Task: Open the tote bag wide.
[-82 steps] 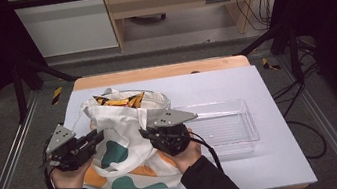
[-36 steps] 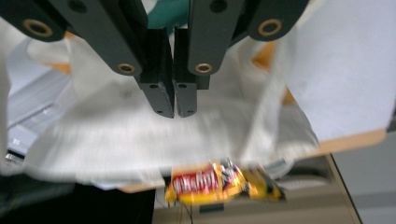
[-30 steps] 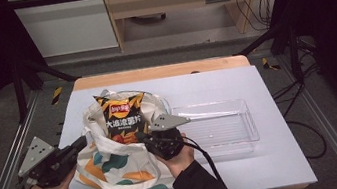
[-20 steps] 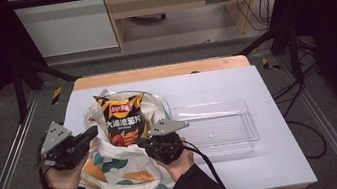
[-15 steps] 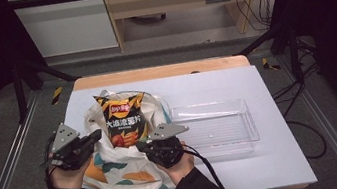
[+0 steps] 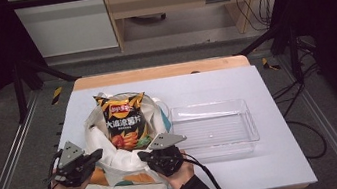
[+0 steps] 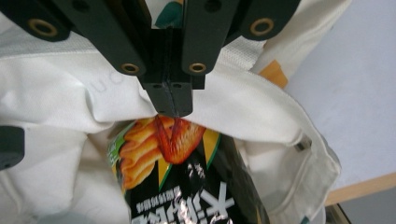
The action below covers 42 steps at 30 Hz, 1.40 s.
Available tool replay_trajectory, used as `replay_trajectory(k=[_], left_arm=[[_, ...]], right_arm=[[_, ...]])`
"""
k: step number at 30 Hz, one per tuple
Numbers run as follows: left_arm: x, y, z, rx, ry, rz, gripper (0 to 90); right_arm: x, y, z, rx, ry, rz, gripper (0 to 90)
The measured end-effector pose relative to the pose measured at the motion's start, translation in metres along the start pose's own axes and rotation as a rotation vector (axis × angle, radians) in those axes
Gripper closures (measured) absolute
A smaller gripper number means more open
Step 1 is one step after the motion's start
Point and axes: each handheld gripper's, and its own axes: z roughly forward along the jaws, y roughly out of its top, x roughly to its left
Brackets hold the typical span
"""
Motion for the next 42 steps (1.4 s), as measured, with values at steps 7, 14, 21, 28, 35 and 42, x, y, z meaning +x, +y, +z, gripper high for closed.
replay_trajectory(k=[7, 14, 21, 28, 35, 42], left_arm=[[0.001, -0.017, 0.006, 0.049, 0.000, -0.011, 89.8], [0.001, -0.032, 0.016, 0.117, 0.005, -0.001, 89.8], [0.002, -0.039, 0.021, 0.138, 0.018, -0.007, 89.8], [0.002, -0.043, 0.025, 0.141, 0.017, -0.011, 89.8], [-0.001, -0.046, 0.030, 0.165, 0.025, 0.004, 89.8], [0.001, -0.046, 0.031, 0.164, 0.017, -0.003, 89.7]], right_arm=[[-0.004, -0.011, 0.001, 0.012, -0.016, 0.027, 90.0], [-0.007, -0.028, 0.004, 0.041, -0.037, 0.049, 90.0], [-0.013, -0.043, 0.006, 0.054, -0.057, 0.079, 90.0], [-0.018, -0.053, 0.010, 0.081, -0.107, 0.097, 90.0], [-0.020, -0.057, 0.011, 0.095, -0.143, 0.074, 90.0], [-0.021, -0.056, 0.003, 0.051, -0.170, 0.076, 90.0]])
